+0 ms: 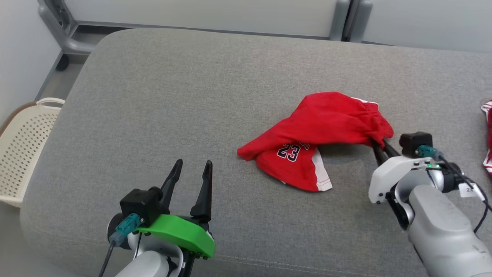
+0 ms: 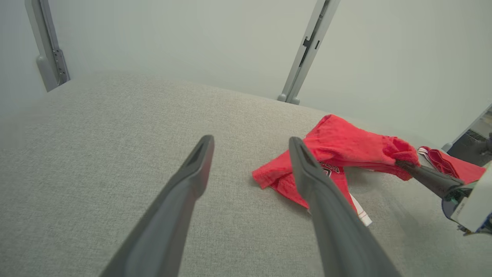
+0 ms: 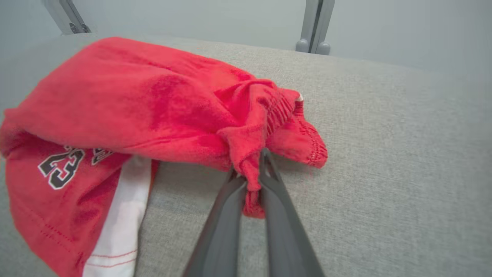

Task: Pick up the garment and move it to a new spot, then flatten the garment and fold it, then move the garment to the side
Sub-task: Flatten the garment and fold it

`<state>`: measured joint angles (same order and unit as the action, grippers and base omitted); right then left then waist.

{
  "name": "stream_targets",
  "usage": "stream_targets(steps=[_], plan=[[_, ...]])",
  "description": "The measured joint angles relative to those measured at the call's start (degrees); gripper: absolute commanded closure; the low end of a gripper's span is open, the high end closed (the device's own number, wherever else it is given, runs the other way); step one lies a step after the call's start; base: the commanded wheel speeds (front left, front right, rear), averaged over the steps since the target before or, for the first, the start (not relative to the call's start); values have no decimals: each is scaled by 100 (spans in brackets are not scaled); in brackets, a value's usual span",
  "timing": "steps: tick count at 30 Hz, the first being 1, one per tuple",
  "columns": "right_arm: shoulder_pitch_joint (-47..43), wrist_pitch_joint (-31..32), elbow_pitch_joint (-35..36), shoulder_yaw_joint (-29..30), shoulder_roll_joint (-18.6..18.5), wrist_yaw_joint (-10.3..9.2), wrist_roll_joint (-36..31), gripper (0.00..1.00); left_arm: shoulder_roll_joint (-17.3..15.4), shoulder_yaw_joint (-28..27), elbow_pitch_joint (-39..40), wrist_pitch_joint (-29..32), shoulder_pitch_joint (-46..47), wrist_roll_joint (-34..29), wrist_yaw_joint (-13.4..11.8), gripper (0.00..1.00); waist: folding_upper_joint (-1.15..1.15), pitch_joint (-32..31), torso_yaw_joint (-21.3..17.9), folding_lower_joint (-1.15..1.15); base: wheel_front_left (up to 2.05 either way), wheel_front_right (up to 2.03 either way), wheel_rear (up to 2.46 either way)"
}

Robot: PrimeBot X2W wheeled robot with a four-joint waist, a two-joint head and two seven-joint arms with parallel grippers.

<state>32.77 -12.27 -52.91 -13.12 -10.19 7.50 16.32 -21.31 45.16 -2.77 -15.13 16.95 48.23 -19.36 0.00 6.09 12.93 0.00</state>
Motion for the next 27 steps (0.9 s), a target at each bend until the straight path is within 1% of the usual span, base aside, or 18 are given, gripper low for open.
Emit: stream_targets(steps=[4, 10, 13, 16, 21, 23, 24, 25, 26, 27], plan=[[203, 82, 126, 13, -399, 0, -8, 100, 74, 34, -44, 1, -19, -7, 47, 0, 0, -46, -151, 0, 0, 0, 0], [232, 315, 144, 53, -946, 0, -30, 100, 188, 89, -125, 0, -23, -40, 116, 0, 0, -60, -293, 0, 0, 0, 0], [92, 543, 104, -127, -1081, 0, -5, 100, 201, 107, -166, 0, -24, -40, 153, 0, 0, -56, -326, 0, 0, 0, 0], [-98, 700, 71, -325, -1150, 1, 141, 100, 269, 213, -240, 64, -21, -40, 255, 0, 0, -62, -357, 0, 0, 0, 0], [-250, 907, 16, -721, -1255, 2, 148, 100, 498, 506, -602, 221, 132, -96, 486, 0, 0, -96, -459, 0, 0, 0, 0], [-253, 915, 5, -777, -1268, 2, 151, 100, 625, 526, -745, 220, 243, -96, 548, 0, 0, -109, -518, 0, 0, 0, 0], [-250, 911, 7, -795, -1262, 2, 151, 92, 691, 539, -798, 219, 291, -96, 588, 0, 0, -116, -551, 0, 0, 0, 0], [-243, 894, 5, -810, -1256, 2, 151, 65, 748, 553, -849, 211, 322, -94, 622, 0, 0, -121, -584, 0, 0, 0, 0], [-226, 890, 2, -832, -1247, 2, 152, 28, 790, 572, -907, 212, 351, -92, 655, 0, 0, -126, -617, 0, 0, 0, 0], [-207, 882, -4, -848, -1233, 2, 169, 0, 815, 598, -971, 212, 378, -92, 686, 0, 0, -131, -651, 0, 0, 0, 0]])
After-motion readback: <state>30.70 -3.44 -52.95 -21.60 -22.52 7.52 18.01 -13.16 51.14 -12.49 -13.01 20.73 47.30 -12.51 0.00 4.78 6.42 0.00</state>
